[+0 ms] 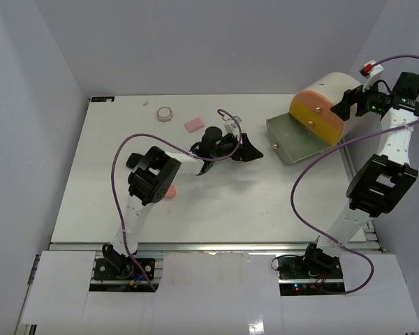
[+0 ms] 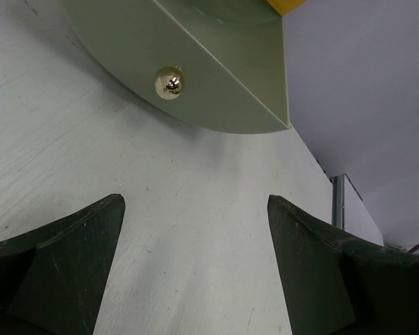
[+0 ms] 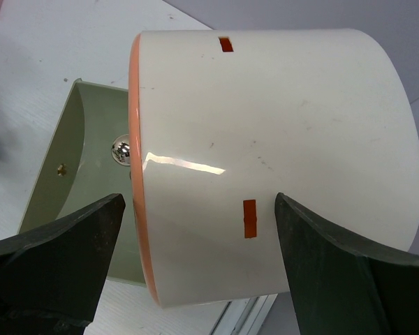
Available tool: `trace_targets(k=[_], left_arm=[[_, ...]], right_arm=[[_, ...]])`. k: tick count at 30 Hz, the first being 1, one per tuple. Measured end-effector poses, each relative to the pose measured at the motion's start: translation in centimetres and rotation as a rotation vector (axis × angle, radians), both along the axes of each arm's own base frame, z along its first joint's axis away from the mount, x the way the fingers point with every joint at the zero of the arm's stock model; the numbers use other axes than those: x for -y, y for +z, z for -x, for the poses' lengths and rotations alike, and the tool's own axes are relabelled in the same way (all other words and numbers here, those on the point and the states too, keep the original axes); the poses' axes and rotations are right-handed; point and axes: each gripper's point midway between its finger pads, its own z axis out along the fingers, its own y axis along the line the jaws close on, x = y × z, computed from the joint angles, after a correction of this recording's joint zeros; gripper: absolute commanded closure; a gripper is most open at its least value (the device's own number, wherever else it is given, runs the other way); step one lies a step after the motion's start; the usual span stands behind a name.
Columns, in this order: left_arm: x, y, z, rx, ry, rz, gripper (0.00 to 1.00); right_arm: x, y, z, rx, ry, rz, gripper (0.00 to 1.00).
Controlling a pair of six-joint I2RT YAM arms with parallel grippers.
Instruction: Organize the makeup
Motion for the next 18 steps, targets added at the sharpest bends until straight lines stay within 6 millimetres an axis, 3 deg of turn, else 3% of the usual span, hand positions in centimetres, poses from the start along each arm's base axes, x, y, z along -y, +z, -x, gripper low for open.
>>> trace_targets(k=[18], left_arm=[[2.4,-0.2,-0.8,0.009,-0.015,0.015,0.06]], right_arm=[[-0.8,-0.6,1.4,-0.04,-0.014,-0.035,0.21]])
